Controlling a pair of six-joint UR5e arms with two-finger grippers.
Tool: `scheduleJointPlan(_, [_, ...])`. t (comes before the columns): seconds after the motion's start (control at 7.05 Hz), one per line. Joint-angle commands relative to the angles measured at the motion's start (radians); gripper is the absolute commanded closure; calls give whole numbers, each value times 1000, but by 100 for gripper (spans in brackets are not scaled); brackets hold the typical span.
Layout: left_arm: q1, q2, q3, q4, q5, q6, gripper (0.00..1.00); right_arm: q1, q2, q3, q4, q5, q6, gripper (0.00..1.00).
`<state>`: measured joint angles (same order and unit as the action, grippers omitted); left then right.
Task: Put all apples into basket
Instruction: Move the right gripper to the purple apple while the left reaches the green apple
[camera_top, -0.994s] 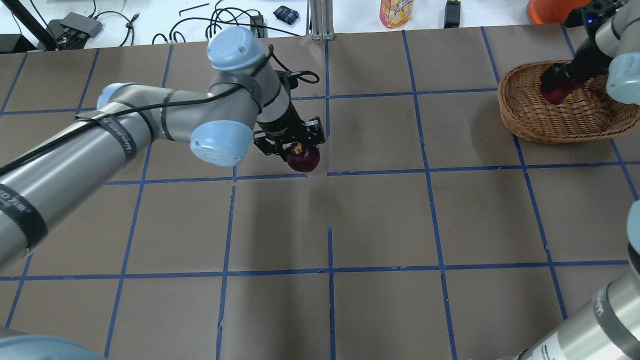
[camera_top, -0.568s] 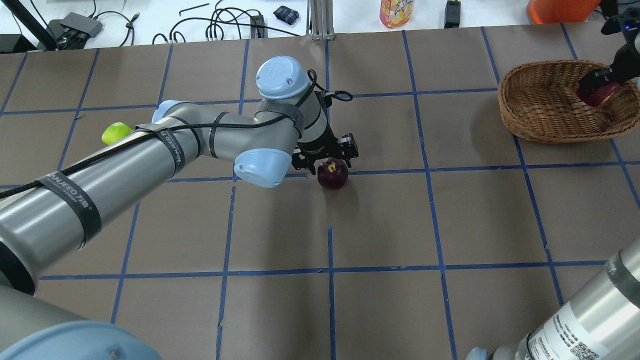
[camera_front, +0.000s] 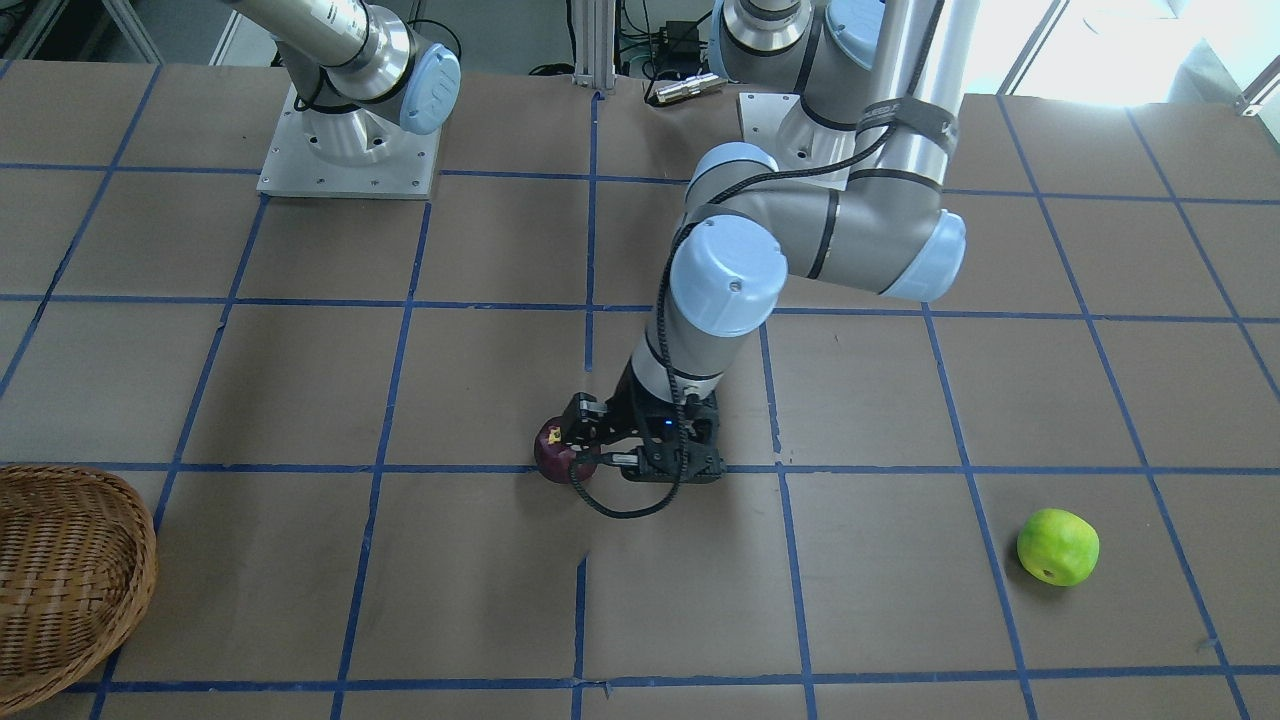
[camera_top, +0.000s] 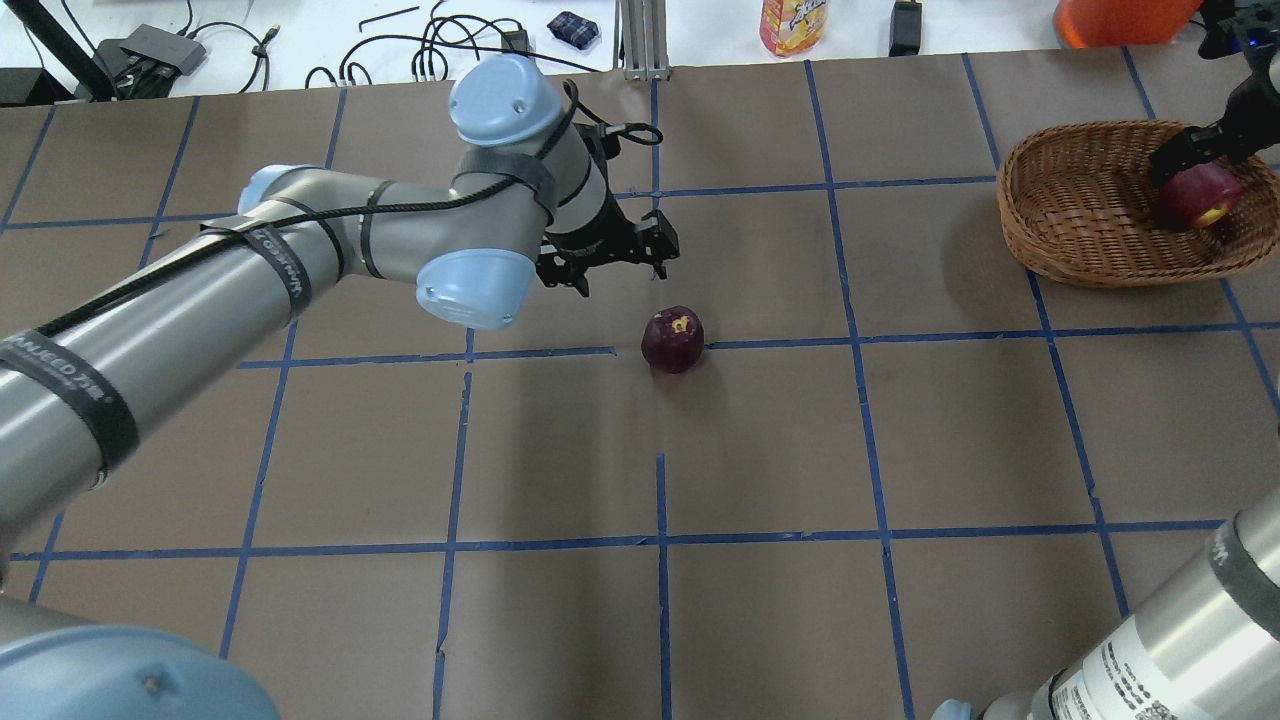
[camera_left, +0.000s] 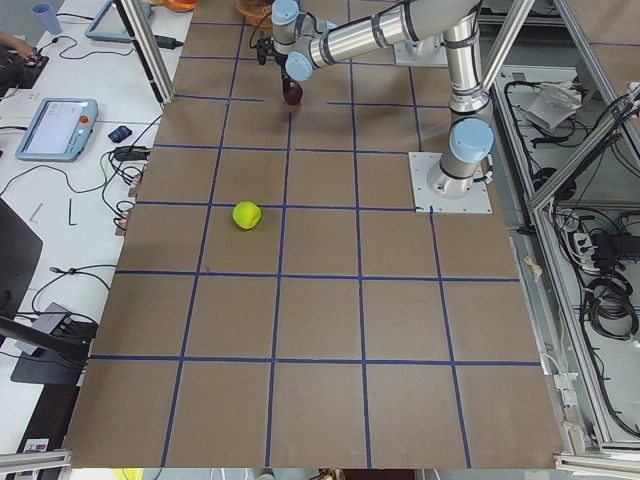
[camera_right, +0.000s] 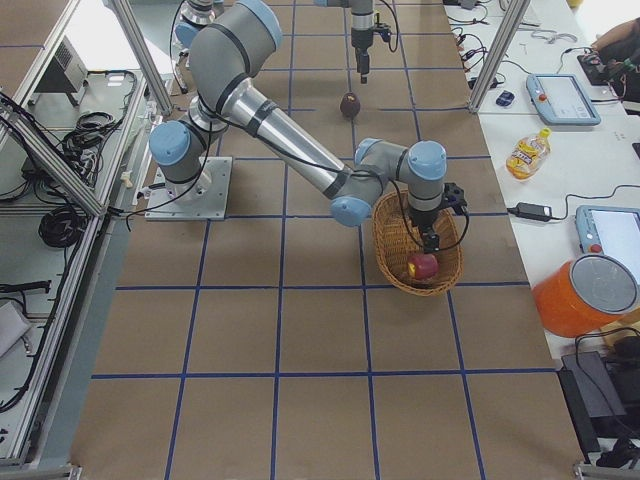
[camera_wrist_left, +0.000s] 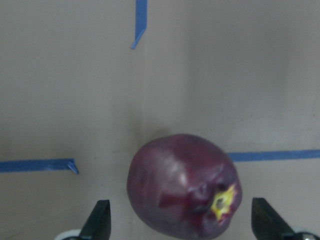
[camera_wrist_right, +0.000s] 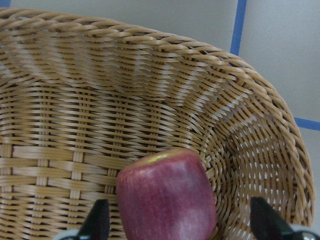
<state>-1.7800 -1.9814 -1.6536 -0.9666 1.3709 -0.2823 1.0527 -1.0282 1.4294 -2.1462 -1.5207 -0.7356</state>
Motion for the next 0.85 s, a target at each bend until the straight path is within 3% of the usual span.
scheduleJointPlan(0.0, [179, 61, 37, -241, 139, 291, 0, 163, -82, 3, 199, 49, 158, 0])
scheduleJointPlan(0.14, [279, 71, 57, -271, 207, 460, 0, 272, -123, 3, 303, 71, 253, 0])
scheduleJointPlan(0.28, [354, 73, 86, -294, 217, 568, 0, 384, -147, 3, 345, 71, 473, 0])
scheduleJointPlan(0.71, [540, -9, 132, -288, 212, 861, 0, 691, -141, 5, 331, 63, 947, 0])
